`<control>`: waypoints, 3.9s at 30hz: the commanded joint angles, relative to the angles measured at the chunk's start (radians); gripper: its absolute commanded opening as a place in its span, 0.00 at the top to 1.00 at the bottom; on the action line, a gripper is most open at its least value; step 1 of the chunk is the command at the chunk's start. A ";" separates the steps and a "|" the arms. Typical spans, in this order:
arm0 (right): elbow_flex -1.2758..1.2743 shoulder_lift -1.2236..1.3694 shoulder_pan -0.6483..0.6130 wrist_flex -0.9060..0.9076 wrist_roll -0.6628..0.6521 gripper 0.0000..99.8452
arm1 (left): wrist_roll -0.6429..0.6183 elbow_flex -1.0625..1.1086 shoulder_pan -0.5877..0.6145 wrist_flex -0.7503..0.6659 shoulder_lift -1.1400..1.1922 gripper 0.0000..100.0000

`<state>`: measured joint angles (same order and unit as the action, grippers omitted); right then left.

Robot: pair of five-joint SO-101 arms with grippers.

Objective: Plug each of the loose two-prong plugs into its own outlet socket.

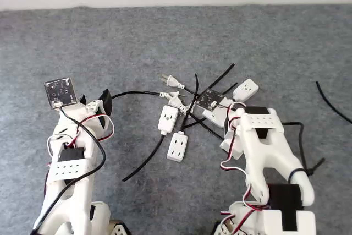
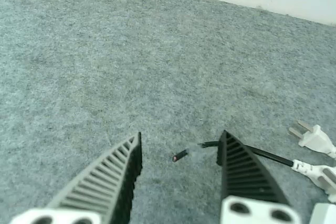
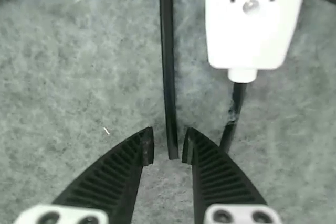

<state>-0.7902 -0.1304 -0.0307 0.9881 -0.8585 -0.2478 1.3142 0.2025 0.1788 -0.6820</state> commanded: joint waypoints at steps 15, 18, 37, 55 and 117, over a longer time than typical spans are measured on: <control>0.087 0.076 0.122 0.044 -0.087 0.99 | 0.011 -0.024 -0.005 -0.029 -0.002 0.78; 0.143 0.122 0.122 0.087 -0.086 0.99 | 0.011 -0.024 -0.005 -0.029 -0.002 0.78; 0.285 -0.334 0.285 0.429 -0.006 0.99 | 0.012 -0.024 -0.006 -0.031 -0.002 0.78; 0.519 -0.888 0.498 0.677 0.138 0.99 | 0.012 -0.018 -0.006 -0.032 -0.003 0.78; -0.238 -0.791 0.433 0.458 0.064 0.92 | 0.009 0.002 -0.008 -0.012 -0.003 0.78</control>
<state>-1.0111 -0.9053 0.4066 1.4914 -0.7802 -0.2463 1.3249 0.2025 0.1788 -0.6820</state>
